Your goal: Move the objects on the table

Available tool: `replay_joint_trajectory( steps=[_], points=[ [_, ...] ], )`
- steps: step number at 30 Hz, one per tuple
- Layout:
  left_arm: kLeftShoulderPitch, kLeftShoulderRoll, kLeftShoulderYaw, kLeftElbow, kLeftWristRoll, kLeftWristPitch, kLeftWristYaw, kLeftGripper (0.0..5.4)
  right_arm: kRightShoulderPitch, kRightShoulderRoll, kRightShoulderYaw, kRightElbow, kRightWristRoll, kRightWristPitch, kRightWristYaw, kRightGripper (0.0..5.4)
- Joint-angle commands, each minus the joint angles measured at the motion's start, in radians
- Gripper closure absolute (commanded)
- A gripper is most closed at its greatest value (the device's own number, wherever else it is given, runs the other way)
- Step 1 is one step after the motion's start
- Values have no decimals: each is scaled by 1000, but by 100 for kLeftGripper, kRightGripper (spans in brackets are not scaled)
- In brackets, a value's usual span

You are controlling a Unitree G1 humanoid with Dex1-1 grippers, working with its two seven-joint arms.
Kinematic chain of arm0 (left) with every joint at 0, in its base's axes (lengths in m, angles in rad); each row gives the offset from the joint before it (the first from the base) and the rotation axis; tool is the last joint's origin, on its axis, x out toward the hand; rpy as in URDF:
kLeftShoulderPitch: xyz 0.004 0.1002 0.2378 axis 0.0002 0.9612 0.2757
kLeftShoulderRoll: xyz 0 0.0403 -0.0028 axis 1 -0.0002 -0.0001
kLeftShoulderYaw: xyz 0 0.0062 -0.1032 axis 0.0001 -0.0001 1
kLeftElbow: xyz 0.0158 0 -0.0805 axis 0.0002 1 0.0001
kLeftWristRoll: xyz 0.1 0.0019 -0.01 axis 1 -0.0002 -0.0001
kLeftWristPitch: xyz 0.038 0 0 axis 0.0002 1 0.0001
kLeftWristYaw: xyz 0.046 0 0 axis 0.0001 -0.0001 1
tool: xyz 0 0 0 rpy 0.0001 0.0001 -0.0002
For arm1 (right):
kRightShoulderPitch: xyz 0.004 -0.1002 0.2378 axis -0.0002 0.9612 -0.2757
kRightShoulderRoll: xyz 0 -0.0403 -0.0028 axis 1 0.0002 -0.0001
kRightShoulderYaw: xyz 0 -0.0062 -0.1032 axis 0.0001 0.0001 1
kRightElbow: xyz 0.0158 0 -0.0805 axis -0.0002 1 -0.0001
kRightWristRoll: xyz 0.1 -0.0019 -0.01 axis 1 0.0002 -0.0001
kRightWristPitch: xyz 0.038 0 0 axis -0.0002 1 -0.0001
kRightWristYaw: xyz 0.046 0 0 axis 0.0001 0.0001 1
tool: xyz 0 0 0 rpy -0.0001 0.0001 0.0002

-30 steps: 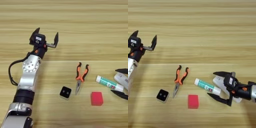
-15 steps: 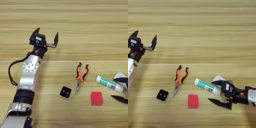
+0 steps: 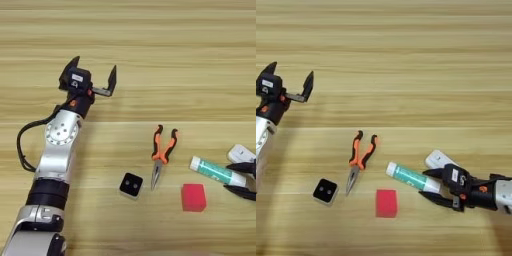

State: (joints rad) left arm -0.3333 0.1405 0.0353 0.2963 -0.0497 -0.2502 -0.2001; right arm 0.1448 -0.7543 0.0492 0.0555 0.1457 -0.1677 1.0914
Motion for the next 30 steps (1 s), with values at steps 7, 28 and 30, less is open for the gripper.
replay_joint_trajectory(
  steps=[7, 28, 30],
  points=[
    [-15, 7, 3, 7, 4, -10, 0, 0, -2, -17, 4, 29, -7, 5, 1, 370],
    [-23, -2, 2, 29, 10, -9, 17, 0, -43, 0, -21, -57, 99, 43, 33, 370],
    [-23, -7, 6, 30, 9, -5, 26, 0, -54, 5, -25, -79, 124, 55, 36, 370]
  ],
)
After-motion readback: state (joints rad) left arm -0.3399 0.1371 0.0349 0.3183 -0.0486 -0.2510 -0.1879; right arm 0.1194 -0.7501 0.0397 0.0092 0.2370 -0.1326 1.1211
